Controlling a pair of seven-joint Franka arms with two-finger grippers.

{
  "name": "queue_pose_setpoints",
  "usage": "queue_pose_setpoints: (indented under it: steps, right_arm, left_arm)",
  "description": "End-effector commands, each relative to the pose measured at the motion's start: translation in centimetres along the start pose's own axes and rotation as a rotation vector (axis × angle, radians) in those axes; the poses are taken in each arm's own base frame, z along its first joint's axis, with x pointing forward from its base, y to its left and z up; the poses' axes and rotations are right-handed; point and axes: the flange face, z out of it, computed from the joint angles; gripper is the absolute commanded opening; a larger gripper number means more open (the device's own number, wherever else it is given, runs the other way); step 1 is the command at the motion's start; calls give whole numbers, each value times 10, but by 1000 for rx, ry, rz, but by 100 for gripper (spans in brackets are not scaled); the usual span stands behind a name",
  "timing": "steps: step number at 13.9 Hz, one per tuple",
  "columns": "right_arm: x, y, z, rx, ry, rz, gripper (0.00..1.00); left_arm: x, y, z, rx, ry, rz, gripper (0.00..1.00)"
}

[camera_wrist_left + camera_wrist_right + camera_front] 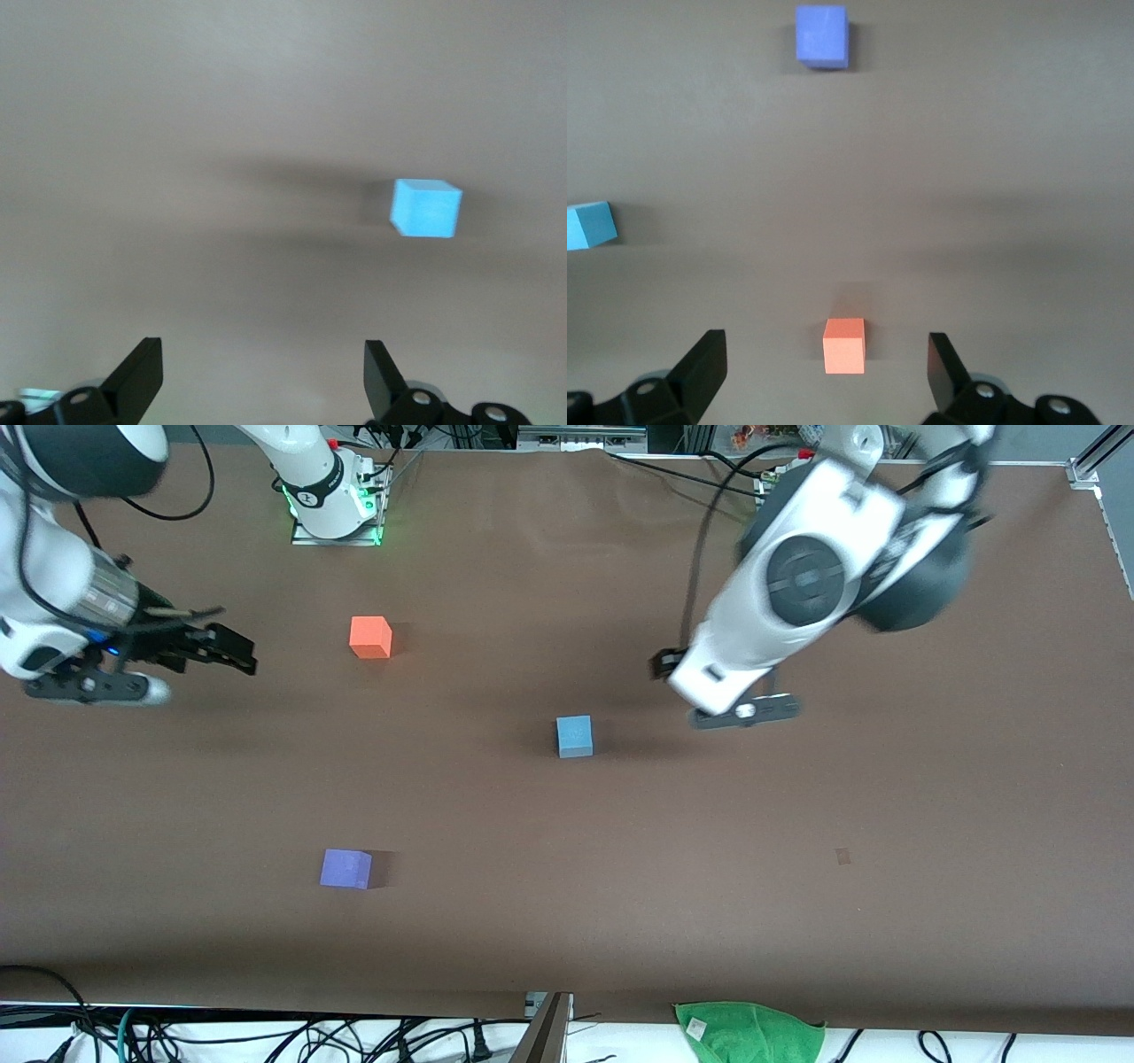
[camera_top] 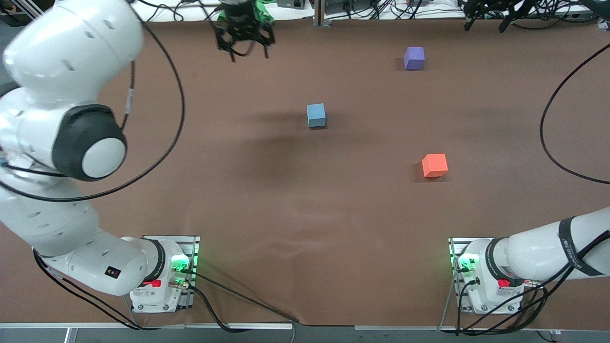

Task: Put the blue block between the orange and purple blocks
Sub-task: 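Reach the right gripper to the blue cube while the left gripper withdraws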

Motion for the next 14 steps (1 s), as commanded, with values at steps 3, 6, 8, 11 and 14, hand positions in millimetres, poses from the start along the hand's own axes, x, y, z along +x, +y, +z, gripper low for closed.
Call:
queue_pose_setpoints:
  steps: [3,6,8,11,14]
  right_arm:
    - [16,-19,40,-7,-121,-40,100]
    - [17,-38,73,-22,-216,-71,100]
    - [13,-85,83,-1,-190,-120,100]
    - [6,-172,112,14,-109,-70,100]
    - [-12,-277,171,40,-13,-14,100]
  left_arm:
    - [21,-150,-50,-15,-8,182,100]
    - [27,-208,-62,-33,-12,167,100]
    - [16,-237,-75,-41,40,194,100]
    - [-10,-247,-61,-36,172,185,100]
    - [-29,-250,-61,4,253,183,100]
